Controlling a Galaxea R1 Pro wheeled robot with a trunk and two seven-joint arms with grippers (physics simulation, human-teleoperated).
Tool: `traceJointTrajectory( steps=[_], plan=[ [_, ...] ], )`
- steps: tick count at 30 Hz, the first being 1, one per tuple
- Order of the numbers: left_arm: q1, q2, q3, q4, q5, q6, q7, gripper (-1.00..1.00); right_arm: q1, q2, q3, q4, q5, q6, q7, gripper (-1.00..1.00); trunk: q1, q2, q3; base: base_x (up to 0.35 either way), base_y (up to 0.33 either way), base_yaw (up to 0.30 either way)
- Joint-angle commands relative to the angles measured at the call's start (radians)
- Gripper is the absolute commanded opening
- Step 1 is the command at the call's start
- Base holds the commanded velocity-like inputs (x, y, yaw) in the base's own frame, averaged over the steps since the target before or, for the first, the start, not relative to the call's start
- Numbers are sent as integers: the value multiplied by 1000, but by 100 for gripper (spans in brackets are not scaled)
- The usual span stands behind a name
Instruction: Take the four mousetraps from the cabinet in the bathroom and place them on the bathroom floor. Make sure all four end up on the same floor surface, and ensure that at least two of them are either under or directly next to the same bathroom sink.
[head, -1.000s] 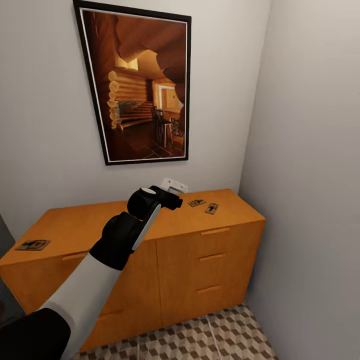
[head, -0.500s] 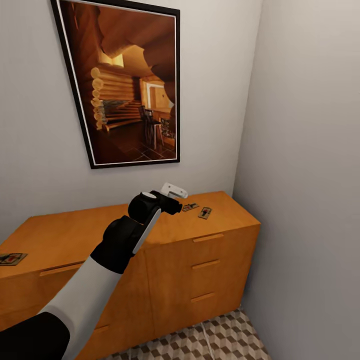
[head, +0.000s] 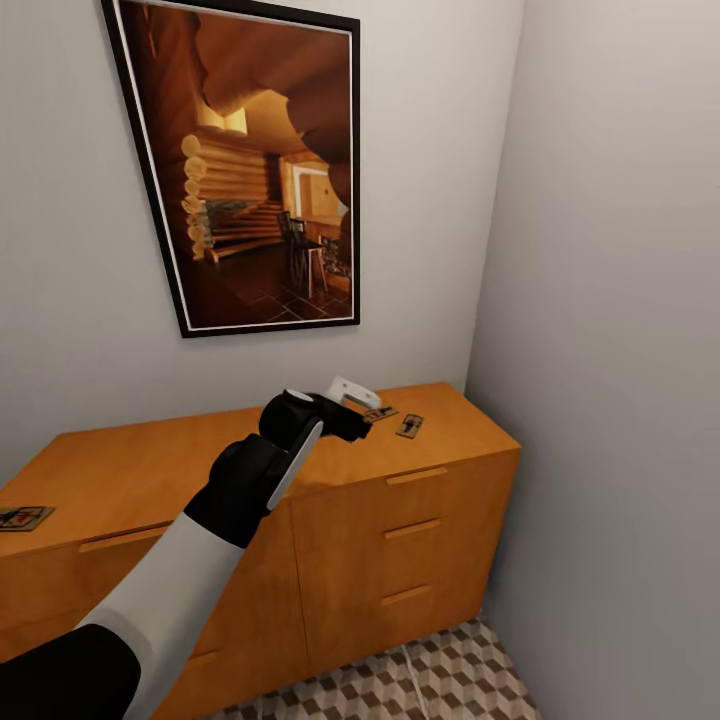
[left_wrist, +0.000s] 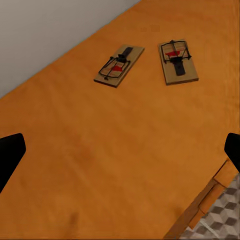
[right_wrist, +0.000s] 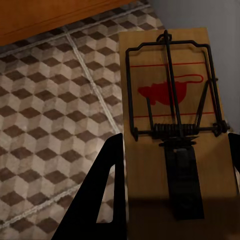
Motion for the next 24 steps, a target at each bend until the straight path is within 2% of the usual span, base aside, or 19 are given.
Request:
traceJointTrajectory(
  steps=[1,8,24],
  plan=[
    [-1,0,1,-2,2,4,-28,100,-1,1,9,1,-12,-4,0,-100,0,-1,-1,0,0,0],
    [-1,0,7,-12,0,6,-81,100,-1,1,9,1,-12,-4,1,-100,0,-1,-1,0,0,0],
    [-1,0,6,-16,1,7,-90,100,-1,2,10,1,-12,-4,2,-100,0,-1,-1,8,0,0]
  ],
)
